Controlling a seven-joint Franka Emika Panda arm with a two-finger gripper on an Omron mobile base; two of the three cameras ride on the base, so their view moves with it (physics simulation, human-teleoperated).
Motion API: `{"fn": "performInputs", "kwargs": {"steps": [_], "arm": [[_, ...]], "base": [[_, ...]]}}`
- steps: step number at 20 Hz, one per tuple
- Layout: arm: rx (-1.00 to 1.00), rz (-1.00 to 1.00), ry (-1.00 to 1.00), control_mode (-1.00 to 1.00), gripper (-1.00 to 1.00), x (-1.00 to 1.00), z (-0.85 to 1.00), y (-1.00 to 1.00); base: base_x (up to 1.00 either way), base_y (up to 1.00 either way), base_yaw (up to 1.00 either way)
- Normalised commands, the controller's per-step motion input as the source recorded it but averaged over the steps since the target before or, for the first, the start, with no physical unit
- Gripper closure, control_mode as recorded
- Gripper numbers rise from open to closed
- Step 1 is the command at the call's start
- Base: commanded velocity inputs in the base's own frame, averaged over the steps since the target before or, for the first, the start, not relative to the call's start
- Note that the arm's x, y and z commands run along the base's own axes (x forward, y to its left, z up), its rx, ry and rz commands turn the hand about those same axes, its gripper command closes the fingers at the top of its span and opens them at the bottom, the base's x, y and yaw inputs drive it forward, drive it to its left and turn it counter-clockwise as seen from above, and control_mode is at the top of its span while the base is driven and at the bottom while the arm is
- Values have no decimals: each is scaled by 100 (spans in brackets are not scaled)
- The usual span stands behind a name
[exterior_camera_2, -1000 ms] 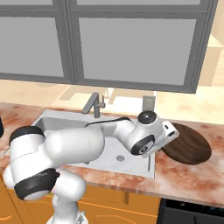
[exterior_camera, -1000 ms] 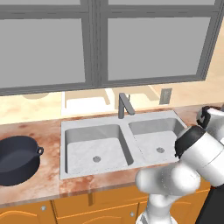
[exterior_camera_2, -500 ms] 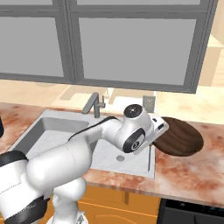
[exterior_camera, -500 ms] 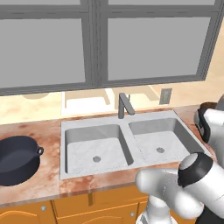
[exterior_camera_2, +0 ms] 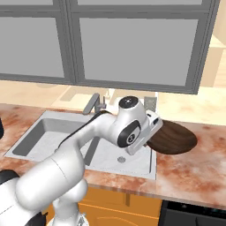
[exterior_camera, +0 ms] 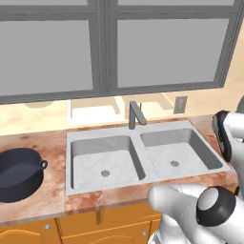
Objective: Place the bowl in the left basin and the pot in the right basin of the sink.
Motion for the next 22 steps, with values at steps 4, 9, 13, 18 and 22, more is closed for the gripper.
{"fn": "performInputs", "kwargs": {"steps": [4, 9, 13, 18, 22], "arm": [[0, 10, 11, -100, 100, -29, 23, 23], [0, 10, 8, -100, 100, -25, 21, 25], [1, 9, 1, -100, 100, -25, 14, 32], [4, 9, 0, -100, 100, -26, 12, 33], [7, 8, 0, -100, 100, -22, 10, 34]], "base": [[0, 0, 0], [0, 0, 0], [0, 0, 0], [0, 0, 0], [0, 0, 0]]}}
